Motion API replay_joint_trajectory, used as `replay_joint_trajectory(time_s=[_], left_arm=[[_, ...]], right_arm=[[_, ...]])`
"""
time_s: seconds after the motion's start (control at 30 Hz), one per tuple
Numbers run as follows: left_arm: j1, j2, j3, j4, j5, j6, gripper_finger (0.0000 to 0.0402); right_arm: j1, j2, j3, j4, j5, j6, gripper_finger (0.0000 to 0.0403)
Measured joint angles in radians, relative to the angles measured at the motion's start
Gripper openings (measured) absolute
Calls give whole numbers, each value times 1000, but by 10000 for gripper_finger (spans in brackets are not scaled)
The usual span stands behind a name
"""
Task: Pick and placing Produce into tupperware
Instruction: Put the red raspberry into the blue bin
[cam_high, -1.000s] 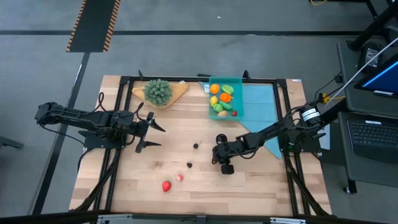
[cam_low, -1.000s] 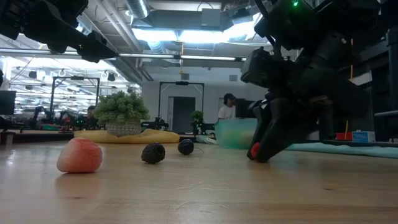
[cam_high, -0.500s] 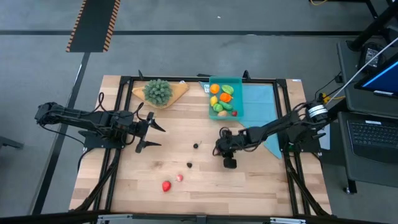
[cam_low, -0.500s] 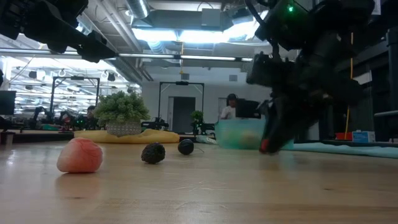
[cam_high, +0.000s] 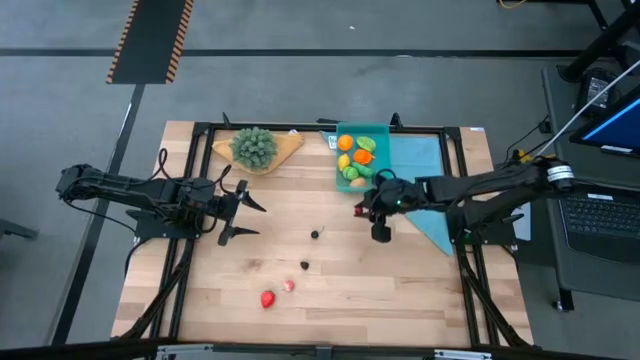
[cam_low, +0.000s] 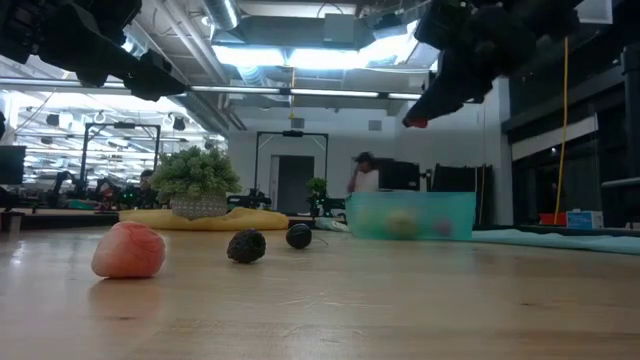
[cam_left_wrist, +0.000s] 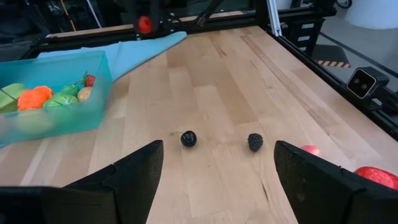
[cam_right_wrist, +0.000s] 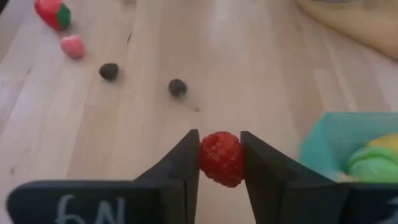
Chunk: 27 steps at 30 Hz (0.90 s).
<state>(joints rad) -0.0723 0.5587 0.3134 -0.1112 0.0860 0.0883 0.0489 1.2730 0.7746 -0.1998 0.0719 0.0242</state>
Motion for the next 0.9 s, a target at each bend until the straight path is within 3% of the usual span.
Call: replay_joint_trajectory(time_s=[0.53,0.7,0.9], left_arm=[[0,0,0,-9,-55,1,298],[0,0,0,-10,-78,2,298],[0,0,0,-10,-82,2,298]], right_arm=[[-213,-76,-8,-139,-5,-75,100],[-255,-77,-121,-21,-50,-63,99],[-262,-79,-331,342,-135,19,99]])
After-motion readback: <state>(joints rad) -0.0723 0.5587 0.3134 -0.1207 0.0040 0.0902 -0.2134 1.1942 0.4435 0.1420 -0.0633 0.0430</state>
